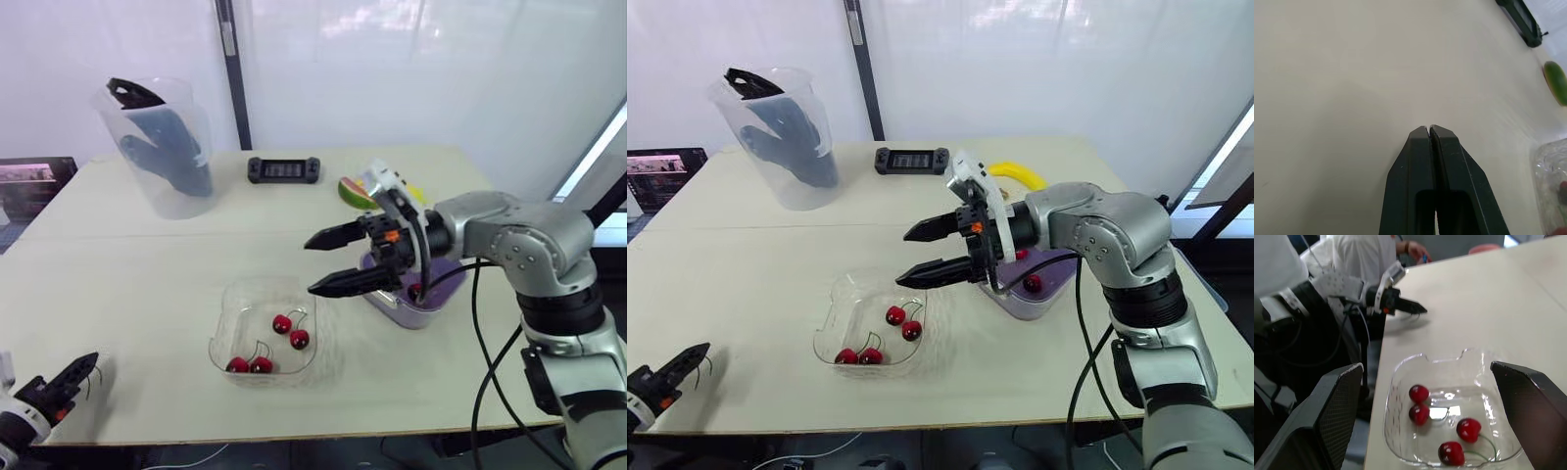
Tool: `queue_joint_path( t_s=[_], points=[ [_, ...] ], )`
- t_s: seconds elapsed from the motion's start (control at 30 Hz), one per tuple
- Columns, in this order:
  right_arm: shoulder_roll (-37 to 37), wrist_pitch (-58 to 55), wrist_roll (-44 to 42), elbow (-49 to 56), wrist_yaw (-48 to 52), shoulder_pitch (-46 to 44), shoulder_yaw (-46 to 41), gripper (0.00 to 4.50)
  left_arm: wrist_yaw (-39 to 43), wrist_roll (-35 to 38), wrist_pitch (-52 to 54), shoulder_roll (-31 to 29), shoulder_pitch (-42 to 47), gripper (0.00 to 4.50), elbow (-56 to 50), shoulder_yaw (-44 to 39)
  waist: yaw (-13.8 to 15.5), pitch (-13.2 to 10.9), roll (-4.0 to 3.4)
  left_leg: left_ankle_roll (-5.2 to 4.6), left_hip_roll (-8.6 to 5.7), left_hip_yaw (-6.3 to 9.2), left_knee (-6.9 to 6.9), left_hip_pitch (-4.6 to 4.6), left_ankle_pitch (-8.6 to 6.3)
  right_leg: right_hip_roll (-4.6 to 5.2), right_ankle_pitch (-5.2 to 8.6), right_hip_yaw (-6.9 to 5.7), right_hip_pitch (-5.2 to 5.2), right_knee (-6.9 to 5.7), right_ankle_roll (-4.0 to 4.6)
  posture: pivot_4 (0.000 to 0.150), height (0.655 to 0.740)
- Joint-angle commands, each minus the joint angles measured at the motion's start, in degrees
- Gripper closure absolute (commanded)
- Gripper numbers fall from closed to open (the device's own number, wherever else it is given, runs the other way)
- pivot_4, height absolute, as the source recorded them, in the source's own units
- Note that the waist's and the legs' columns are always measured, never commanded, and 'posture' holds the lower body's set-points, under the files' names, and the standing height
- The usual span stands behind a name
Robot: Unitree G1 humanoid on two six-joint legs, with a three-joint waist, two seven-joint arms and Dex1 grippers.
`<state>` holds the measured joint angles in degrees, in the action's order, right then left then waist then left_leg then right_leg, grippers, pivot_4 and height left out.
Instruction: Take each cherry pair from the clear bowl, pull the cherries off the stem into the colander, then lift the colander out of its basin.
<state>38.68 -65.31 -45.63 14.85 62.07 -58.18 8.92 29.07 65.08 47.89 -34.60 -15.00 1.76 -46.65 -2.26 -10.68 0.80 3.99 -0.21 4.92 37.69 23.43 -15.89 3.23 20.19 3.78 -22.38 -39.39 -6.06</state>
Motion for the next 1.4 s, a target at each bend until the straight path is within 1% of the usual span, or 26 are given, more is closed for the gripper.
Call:
queue_joint_path(
  t_s=[0.03, 0.13, 0.17, 0.2, 0.23, 0.3, 0.37, 0.4, 0.5, 0.63, 0.67, 0.7, 0.77, 0.8, 0.87, 0.9, 0.93, 1.0, 1.03, 1.07, 1.1, 1.13, 1.23, 1.3, 1.37, 1.4],
  points=[
    [1.4, 0.1, 1.8, 1.4, -0.9, -0.4, 1.2, 0.04, 1.0, -0.7, -1.6, 0.1, 0.2, 4.50, 0.6, -1.7, -0.1, 0.0, 0.01, 0.00, -0.01, 0.00, 0.00, 0.00, 0.00, 0.01, 0.00, 0.00, 0.03, 0.00, 0.00, 0.150, 0.7400],
    [1.8, 0.3, 3.2, 0.6, -1.5, -0.5, 2.2, 0.00, 0.5, -1.0, -2.3, 0.2, 0.9, 3.58, 1.9, -2.4, -0.2, 0.0, 0.01, 0.00, -0.02, -0.01, -0.02, 0.00, 0.00, 0.02, 0.00, 0.00, 0.05, 0.00, 0.00, 0.150, 0.7400],
    [1.9, 0.4, 3.6, 0.3, -1.7, -0.5, 2.3, 0.00, 0.1, -0.6, -2.4, 0.2, 1.3, 3.16, 2.1, -2.9, -0.2, 0.0, 0.01, 0.00, -0.02, -0.02, -0.05, 0.00, 0.00, 0.02, 0.00, 0.00, 0.04, 0.00, 0.00, 0.150, 0.7400],
    [2.0, 0.5, 3.8, 0.1, -1.7, -0.6, 2.4, 0.00, -0.1, -0.4, -2.6, 0.2, 1.5, 2.59, 2.2, -3.4, -0.2, 0.0, 0.02, 0.00, -0.02, -0.02, -0.08, 0.00, 0.00, 0.02, 0.00, 0.00, 0.03, 0.00, 0.00, 0.150, 0.7400],
    [2.0, 0.4, 3.9, 0.0, -1.7, -0.6, 2.4, 0.00, -0.5, 0.4, -2.6, 0.2, 1.9, 2.19, 2.3, -4.3, -0.2, 0.0, 0.02, 0.00, -0.02, -0.02, -0.08, 0.00, 0.00, 0.02, 0.00, 0.00, 0.03, 0.00, 0.00, 0.150, 0.7400],
    [2.1, 0.4, 4.0, 0.0, -1.5, -0.5, 2.4, 0.00, -0.8, 1.2, -2.6, 0.0, 2.3, 1.09, 2.3, -5.7, -0.3, 0.0, 0.02, 0.00, -0.02, -0.03, -0.09, 0.00, 0.00, 0.02, 0.00, 0.00, 0.02, 0.00, 0.00, 0.150, 0.7400],
    [2.2, 0.4, 4.0, 0.0, -1.3, -0.4, 2.3, 0.00, -0.9, 2.1, -3.1, -0.3, 2.9, 0.13, 2.5, -7.7, -0.3, 0.0, 0.02, 0.00, -0.02, -0.04, -0.11, 0.00, 0.00, 0.03, 0.00, 0.01, 0.01, 0.00, 0.00, 0.150, 0.7400],
    [2.3, 0.4, 3.9, 0.1, -1.2, -0.3, 2.3, 0.00, -0.9, 3.0, -3.2, -0.7, 3.3, 0.05, 2.6, -9.0, -0.3, 0.0, 0.02, 0.00, -0.01, -0.04, -0.13, 0.00, 0.00, 0.03, 0.00, 0.01, -0.01, 0.00, 0.00, 0.150, 0.7400],
    [2.4, 0.4, 3.6, 0.3, -1.1, 0.0, 2.0, 0.00, 0.5, 5.1, -3.1, -2.5, 4.0, 0.05, 2.1, -12.0, -0.3, 0.0, 0.03, 0.01, -0.01, -0.03, -0.15, 0.00, 0.00, 0.03, 0.00, 0.01, -0.01, 0.00, 0.00, 0.150, 0.7400],
    [2.8, 0.6, 3.5, 0.4, -0.8, 0.3, 1.8, 0.00, 2.0, 7.4, -1.6, -4.5, 4.3, 0.05, -1.8, -12.5, -0.2, 0.0, 0.03, 0.01, -0.03, -0.05, -0.15, 0.00, 0.00, 0.06, 0.00, 0.01, 0.01, 0.01, 0.00, 0.150, 0.7400],
    [3.0, 0.7, 3.5, 0.3, -0.6, 0.4, 1.7, 0.00, 2.2, 9.7, -0.1, -5.3, 4.8, 0.05, -3.5, -12.3, -0.2, 0.0, 0.04, 0.01, -0.05, -0.05, -0.15, 0.00, 0.00, 0.08, 0.00, 0.01, 0.01, 0.01, 0.00, 0.150, 0.7400],
    [3.3, 0.5, 3.5, 0.2, -0.7, 0.4, 1.4, 0.00, 2.7, 13.1, 1.9, -6.8, 5.7, 0.05, -6.9, -11.2, -0.1, 0.0, 0.05, 0.01, -0.06, -0.04, -0.15, 0.00, 0.00, 0.09, 0.00, 0.01, 0.01, 0.01, 0.00, 0.150, 0.7400],
    [4.0, 0.3, 3.6, 0.2, -0.8, 0.4, 1.1, 0.00, 4.6, 16.6, 5.1, -10.8, 7.8, 0.05, -13.5, -7.7, 0.1, 0.0, 0.29, 0.01, -0.05, 0.01, -0.15, 0.00, 0.01, 0.09, 0.00, 0.00, 0.02, 0.01, 0.00, 0.150, 0.7400],
    [4.6, 0.2, 3.7, 0.6, -0.6, 0.4, 1.3, 0.00, 5.1, 18.7, 6.5, -12.4, 9.1, 0.05, -15.2, -6.3, 0.2, 0.0, 0.34, 0.04, -0.05, 0.10, -0.15, 0.00, 0.02, 0.09, 0.00, -0.03, 0.02, 0.01, 0.00, 0.150, 0.7400],
    [5.9, 0.1, 3.5, 1.8, -0.1, 1.0, 1.3, 0.00, 6.9, 18.7, 7.3, -15.7, 11.5, 0.05, -18.4, -3.1, 0.1, 0.0, 0.33, 0.06, -0.08, 0.11, -0.14, -0.01, 0.03, 0.11, 0.00, -0.05, 0.05, 0.04, 0.00, 0.150, 0.7400],
    [6.5, 0.0, 3.2, 2.5, 0.0, 1.3, 1.1, 0.00, 8.3, 17.5, 7.3, -17.4, 12.6, 0.05, -19.6, -1.4, 0.0, 0.0, 0.29, 0.06, -0.12, 0.01, -0.18, -0.01, 0.03, 0.14, 0.00, -0.03, 0.06, 0.04, -0.01, 0.150, 0.7400],
    [6.9, 0.0, 3.1, 3.1, -0.3, 1.7, 0.7, 0.00, 10.8, 14.7, 6.4, -19.6, 13.5, 0.05, -21.4, 0.9, -0.2, 0.0, 0.29, 0.06, -0.15, -0.07, -0.25, -0.01, 0.03, 0.19, -0.01, -0.01, 0.02, 0.05, -0.02, 0.150, 0.7400],
    [6.9, -0.9, 3.4, 3.8, -3.3, 2.3, -0.9, 0.00, 12.6, 13.5, 6.7, -22.9, 16.6, 0.05, -21.7, 4.7, -0.6, 0.0, 0.27, 0.06, -0.14, -0.14, -0.41, -0.01, 0.03, 0.15, -0.01, -0.01, -0.12, 0.05, -0.02, 0.150, 0.7400],
    [6.3, -0.6, 4.7, 4.5, -6.6, 2.8, -2.1, 0.00, 14.5, 10.8, 6.1, -24.9, 17.5, 0.05, -22.3, 7.2, -0.8, 0.0, 0.26, 0.07, -0.10, -0.18, -0.47, -0.01, 0.04, 0.09, -0.01, 0.00, -0.19, 0.04, -0.02, 0.150, 0.7400],
    [6.3, 1.8, 7.5, 6.3, -9.9, 3.7, -2.7, 0.00, 18.4, 5.8, 3.7, -27.7, 17.3, 0.05, -23.9, 10.4, -1.0, 0.0, 0.26, 0.09, -0.03, -0.18, -0.50, -0.01, 0.05, -0.01, -0.01, 0.00, -0.24, 0.02, -0.01, 0.150, 0.7400],
    [7.2, 2.2, 8.8, 8.2, -11.5, 4.4, -2.7, 0.00, 21.2, 2.8, 2.2, -29.5, 18.0, 0.05, -24.7, 12.9, -1.2, 0.0, 0.24, 0.10, 0.01, -0.18, -0.55, -0.01, 0.06, -0.08, -0.01, -0.01, -0.28, 0.01, 0.01, 0.150, 0.7400],
    [7.8, 2.4, 9.5, 9.5, -12.2, 4.9, -2.6, 0.00, 23.3, 0.8, 1.1, -30.5, 18.5, 0.05, -25.1, 14.4, -1.4, -0.1, 0.19, 0.14, 0.02, -0.20, -0.60, 0.00, 0.09, -0.21, -0.01, 0.00, -0.30, 0.01, 0.02, 0.150, 0.7400],
    [9.5, -8.5, 3.2, 10.6, -12.0, 3.8, -5.2, 0.00, 25.8, -2.4, -1.8, -31.4, 24.3, 0.05, -22.6, 18.4, -1.7, -0.1, 0.13, 0.15, 0.02, -0.24, -0.60, 0.00, 0.09, -0.25, -0.01, 0.03, -0.28, 0.05, 0.02, 0.150, 0.7400],
    [10.7, -12.5, 0.8, 11.5, -11.8, 2.3, -5.8, 0.00, 29.4, -6.3, -4.6, -32.0, 27.8, 0.05, -19.3, 21.2, -1.7, -0.1, 0.13, 0.14, 0.04, -0.22, -0.55, 0.01, 0.09, -0.29, -0.01, 0.03, -0.25, 0.05, 0.02, 0.150, 0.7400],
    [11.2, -16.3, -1.2, 10.9, -11.2, 0.0, -5.2, 0.00, 32.5, -10.2, -7.0, -32.1, 28.4, 0.05, -16.0, 22.9, -1.8, -0.1, 0.06, 0.13, 0.03, -0.24, -0.52, 0.00, 0.09, -0.30, -0.01, 0.04, -0.24, 0.04, 0.02, 0.150, 0.7400],
    [10.1, -18.8, -1.8, 9.8, -11.8, -1.9, -4.7, 0.00, 34.7, -13.0, -8.9, -32.5, 27.2, 0.05, -14.7, 23.5, -1.9, -0.1, 0.05, 0.13, 0.03, -0.27, -0.52, -0.02, 0.09, -0.31, -0.02, 0.06, -0.24, 0.04, 0.02, 0.150, 0.7400]
  ],
)
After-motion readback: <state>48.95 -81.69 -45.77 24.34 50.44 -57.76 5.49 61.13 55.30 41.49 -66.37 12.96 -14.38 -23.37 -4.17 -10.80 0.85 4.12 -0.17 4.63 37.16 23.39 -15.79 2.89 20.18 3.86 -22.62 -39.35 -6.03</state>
